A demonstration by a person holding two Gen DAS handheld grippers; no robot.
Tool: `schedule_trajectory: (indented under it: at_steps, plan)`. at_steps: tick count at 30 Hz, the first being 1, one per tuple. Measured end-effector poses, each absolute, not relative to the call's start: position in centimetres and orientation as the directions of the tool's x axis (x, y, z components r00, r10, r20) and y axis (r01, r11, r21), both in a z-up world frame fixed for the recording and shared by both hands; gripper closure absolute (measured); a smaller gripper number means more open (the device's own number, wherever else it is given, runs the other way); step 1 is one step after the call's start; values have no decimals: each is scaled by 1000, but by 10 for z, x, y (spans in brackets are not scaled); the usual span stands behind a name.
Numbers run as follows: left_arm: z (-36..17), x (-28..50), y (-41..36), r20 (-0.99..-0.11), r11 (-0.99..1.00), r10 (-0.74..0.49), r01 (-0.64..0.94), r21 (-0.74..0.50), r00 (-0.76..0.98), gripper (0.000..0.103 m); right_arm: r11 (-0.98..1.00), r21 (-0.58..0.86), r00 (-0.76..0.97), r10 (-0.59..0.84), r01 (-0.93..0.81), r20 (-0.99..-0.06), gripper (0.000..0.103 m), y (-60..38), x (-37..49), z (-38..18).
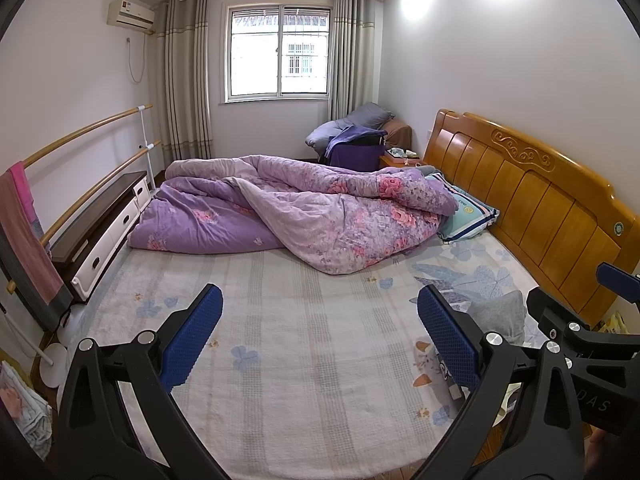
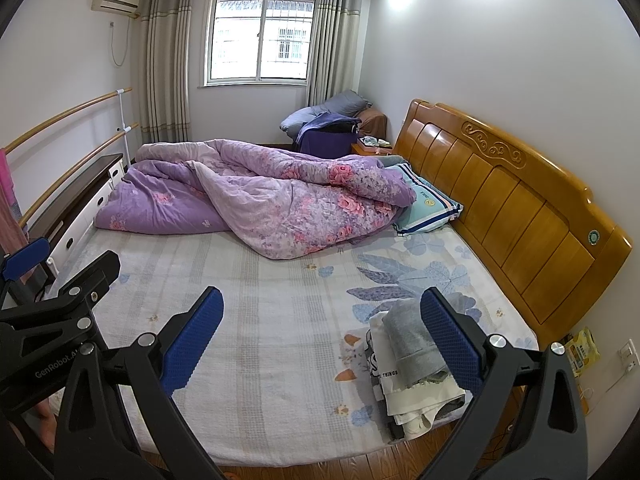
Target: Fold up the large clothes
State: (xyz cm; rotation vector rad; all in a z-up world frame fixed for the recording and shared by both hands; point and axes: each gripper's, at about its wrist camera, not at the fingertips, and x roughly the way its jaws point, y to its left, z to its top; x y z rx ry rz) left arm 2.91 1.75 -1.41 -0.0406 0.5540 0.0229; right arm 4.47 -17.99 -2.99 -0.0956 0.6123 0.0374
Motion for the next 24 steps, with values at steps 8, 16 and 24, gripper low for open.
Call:
schedule_trajectory:
  at_steps: [8, 16, 24]
  plan:
    - [-14, 30, 19, -525, 999, 10, -30, -31, 851, 5, 995, -78, 818, 7, -63, -575, 8, -180, 45, -29]
    - [-15, 32, 19, -527, 999, 9, -30, -31, 850, 5, 995, -78, 817, 7, -63, -576, 8, -181, 46, -29]
    - [-18, 36, 18, -532, 999, 7, -26, -29, 846, 5, 995, -80, 814, 6, -64, -581, 8, -186, 48, -32]
